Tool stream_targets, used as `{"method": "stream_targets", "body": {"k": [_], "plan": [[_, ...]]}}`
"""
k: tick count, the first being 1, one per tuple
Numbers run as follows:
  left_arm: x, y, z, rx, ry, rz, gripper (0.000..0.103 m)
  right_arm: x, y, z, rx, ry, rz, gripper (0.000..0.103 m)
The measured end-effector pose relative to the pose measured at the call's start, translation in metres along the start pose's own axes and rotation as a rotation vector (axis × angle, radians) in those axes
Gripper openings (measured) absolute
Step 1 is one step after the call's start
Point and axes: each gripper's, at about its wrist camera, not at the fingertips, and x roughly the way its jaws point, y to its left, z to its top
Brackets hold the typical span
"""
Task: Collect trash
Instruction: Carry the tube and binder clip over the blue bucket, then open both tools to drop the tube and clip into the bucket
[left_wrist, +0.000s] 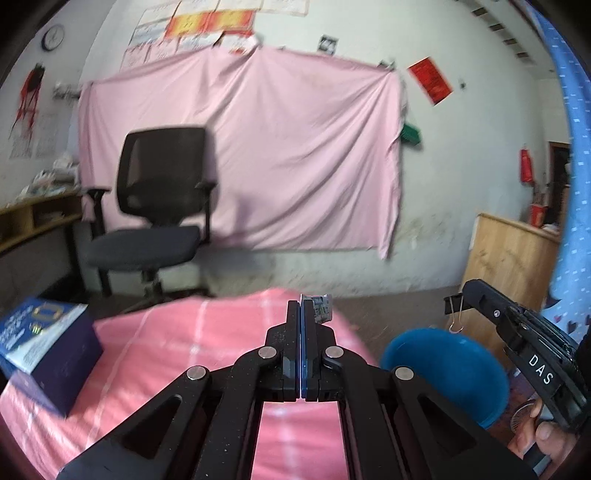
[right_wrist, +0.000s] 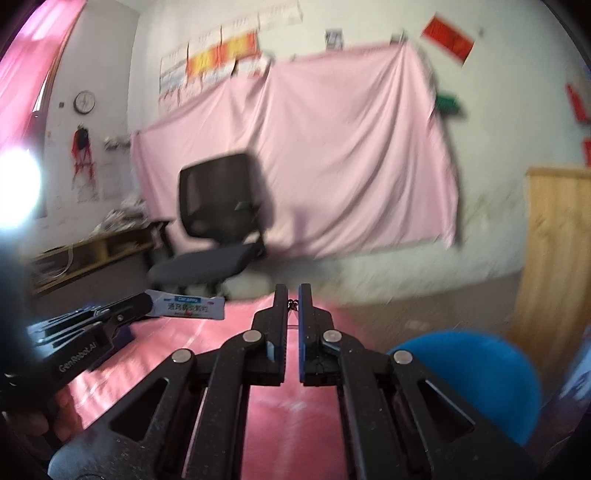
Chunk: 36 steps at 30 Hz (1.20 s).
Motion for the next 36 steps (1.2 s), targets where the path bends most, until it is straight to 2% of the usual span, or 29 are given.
{"method": "stream_targets", "body": {"k": [3, 7, 14, 19, 25, 36], "plan": [[-0.009, -0.026, 0.01, 0.031, -0.047, -0.044, 0.0, -0.025, -0.008, 0.007, -0.03, -0.075, -0.081, 0.018], [-0.014, -0.061, 0.017, 0.069, -0.07, -0.11, 0.0, -0.045, -0.03, 0.009, -0.025, -0.109, -0.164, 0.018], [0.001, -0.122, 0.013, 0.11, -0.045, -0.218, 0.0, -0.059, -0.074, -0.002, 0.046, -0.061, -0.257, 0.018], [0.019, -0.147, 0.004, 0.113, -0.004, -0.256, 0.0, -0.059, -0.106, -0.01, 0.119, -0.005, -0.304, 0.018], [0.046, -0.163, -0.013, 0.111, 0.073, -0.284, 0.0, -0.056, -0.135, -0.022, 0.194, 0.062, -0.336, 0.018], [0.097, -0.165, -0.041, 0.045, 0.326, -0.346, 0.0, -0.032, -0.159, -0.041, 0.275, 0.189, -0.311, 0.02]]}}
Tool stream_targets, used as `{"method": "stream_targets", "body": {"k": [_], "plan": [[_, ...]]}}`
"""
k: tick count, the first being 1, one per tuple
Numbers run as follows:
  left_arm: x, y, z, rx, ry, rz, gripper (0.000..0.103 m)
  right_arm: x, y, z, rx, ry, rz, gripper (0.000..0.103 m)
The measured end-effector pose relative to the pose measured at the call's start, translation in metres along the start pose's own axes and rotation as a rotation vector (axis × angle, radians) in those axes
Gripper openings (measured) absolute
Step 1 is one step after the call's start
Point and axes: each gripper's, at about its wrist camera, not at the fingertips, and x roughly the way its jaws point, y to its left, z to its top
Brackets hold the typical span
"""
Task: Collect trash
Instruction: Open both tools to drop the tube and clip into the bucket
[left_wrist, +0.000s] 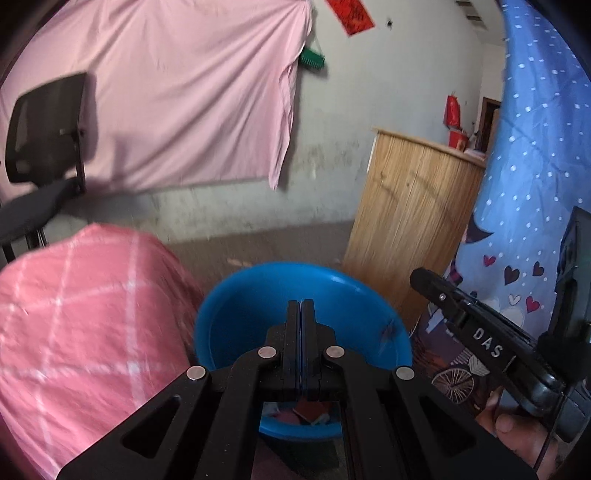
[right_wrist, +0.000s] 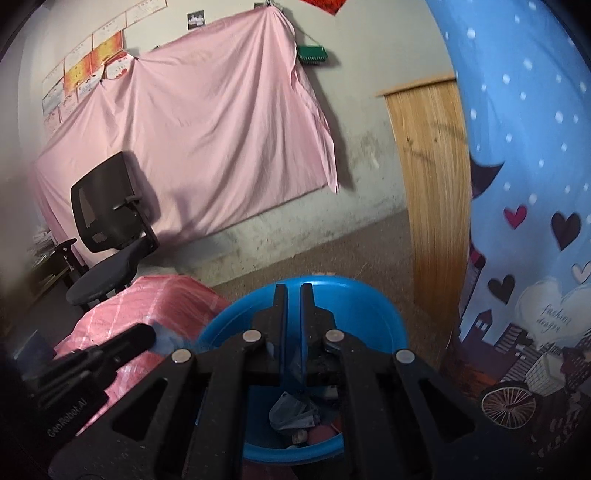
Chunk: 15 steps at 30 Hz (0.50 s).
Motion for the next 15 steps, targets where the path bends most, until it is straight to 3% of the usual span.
{"method": "stream_targets", "body": {"k": [4, 8, 13, 15], "plan": [[0.01, 0.01, -0.005, -0.039, 0.074, 0.005, 0.0, 0.006, -0.001, -0.004, 0.0, 0.032, 0.009, 0.02], [0.007, 0.018, -0.008, -0.056, 0.087, 0.021, 0.004, 0.007, 0.001, -0.004, -0.006, 0.036, 0.012, 0.024], [-0.016, 0.031, -0.006, -0.102, 0.05, 0.038, 0.032, 0.001, 0.008, 0.0, -0.019, 0.019, 0.024, 0.04], [-0.03, 0.037, -0.004, -0.115, 0.024, 0.048, 0.034, -0.004, 0.014, -0.001, -0.038, 0.01, 0.017, 0.043]]}}
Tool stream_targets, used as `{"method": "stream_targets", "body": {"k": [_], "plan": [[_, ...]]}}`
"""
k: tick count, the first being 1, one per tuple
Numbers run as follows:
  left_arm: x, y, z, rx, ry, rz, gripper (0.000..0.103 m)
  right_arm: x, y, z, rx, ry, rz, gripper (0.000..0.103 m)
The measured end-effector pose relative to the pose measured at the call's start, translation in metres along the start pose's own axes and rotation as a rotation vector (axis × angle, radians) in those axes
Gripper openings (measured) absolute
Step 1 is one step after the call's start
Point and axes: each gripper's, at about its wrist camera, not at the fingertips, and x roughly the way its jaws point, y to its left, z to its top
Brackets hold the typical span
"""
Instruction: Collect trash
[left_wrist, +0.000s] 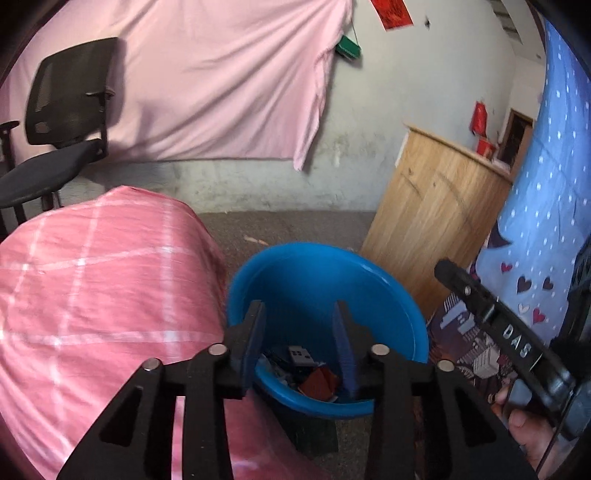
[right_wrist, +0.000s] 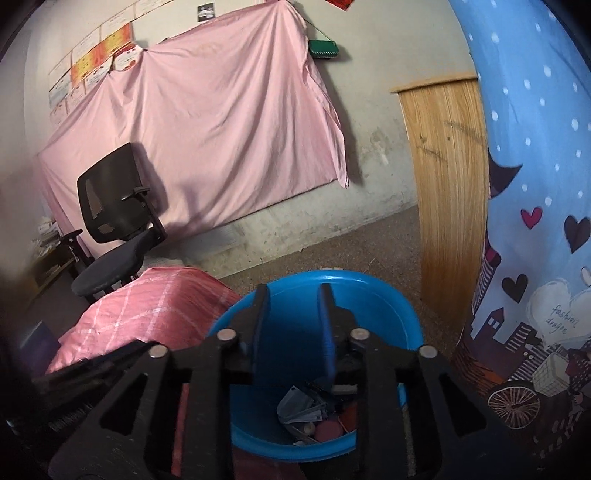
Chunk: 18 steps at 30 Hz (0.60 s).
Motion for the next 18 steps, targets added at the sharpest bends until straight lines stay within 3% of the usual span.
{"method": "stream_targets", "body": {"k": [3, 9, 16, 18], "plan": [[-0.018, 0.005, 0.002, 0.012, -0.017, 0.022, 0.037, -0.008, 0.008, -0.001, -0.016, -0.017, -0.001, 0.05], [-0.065, 0.022, -0.001, 0.019, -0.093, 0.08, 0.061, -0.031, 0.033, 0.003, -0.068, -0.071, 0.004, 0.074], [-0.123, 0.051, -0.014, -0.032, -0.192, 0.106, 0.099, -0.072, 0.063, -0.013, -0.092, -0.112, 0.007, 0.097], [-0.143, 0.058, -0.022, -0.04, -0.221, 0.112, 0.101, -0.086, 0.072, -0.018, -0.099, -0.124, 0.011, 0.101]]}}
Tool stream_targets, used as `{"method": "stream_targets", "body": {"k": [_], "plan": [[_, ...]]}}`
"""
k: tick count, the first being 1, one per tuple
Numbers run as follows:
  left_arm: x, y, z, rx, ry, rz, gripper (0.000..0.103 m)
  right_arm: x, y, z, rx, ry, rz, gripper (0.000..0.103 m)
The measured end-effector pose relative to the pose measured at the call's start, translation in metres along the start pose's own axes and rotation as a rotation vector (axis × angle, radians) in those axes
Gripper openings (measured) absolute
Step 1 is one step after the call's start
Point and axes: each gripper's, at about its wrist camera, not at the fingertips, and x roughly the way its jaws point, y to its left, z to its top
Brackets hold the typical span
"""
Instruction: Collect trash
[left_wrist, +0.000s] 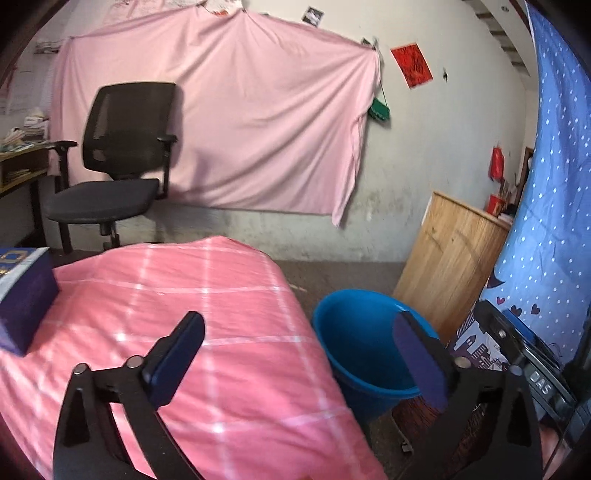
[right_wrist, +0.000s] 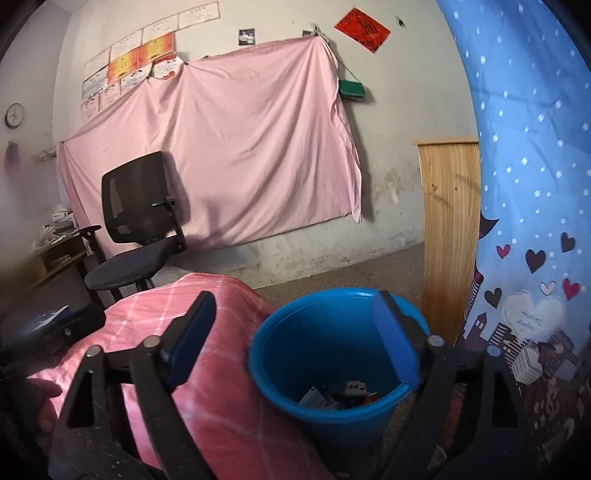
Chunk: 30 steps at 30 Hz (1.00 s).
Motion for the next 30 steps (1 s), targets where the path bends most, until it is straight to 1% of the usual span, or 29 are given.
{"method": "stream_targets", "body": {"k": [1, 9, 13, 20, 26, 30], "plan": [[-0.008, 0.002, -0.001, -0.001, -0.011, -0.002, 0.101, -0.01, 0.006, -0.003, -0.004, -0.01, 0.004, 0.103], [-0.075, 0.022, -0.022, 0.027, -0.071, 0.012, 0.101, -0.075, 0.048, -0.021, -0.043, -0.073, -0.003, 0.103], [-0.105, 0.03, -0.034, 0.055, -0.101, 0.022, 0.101, -0.099, 0.057, -0.03, -0.035, -0.096, -0.018, 0.103], [-0.15, 0.047, -0.06, 0.065, -0.112, 0.033, 0.101, -0.143, 0.082, -0.053, -0.014, -0.106, -0.021, 0.103], [-0.185, 0.067, -0.086, 0.058, -0.126, 0.082, 0.101, -0.174, 0.112, -0.079, -0.027, -0.087, 0.008, 0.103], [-0.205, 0.074, -0.099, 0.067, -0.141, 0.108, 0.101, -0.186, 0.13, -0.094, -0.049, -0.084, 0.015, 0.103]]}}
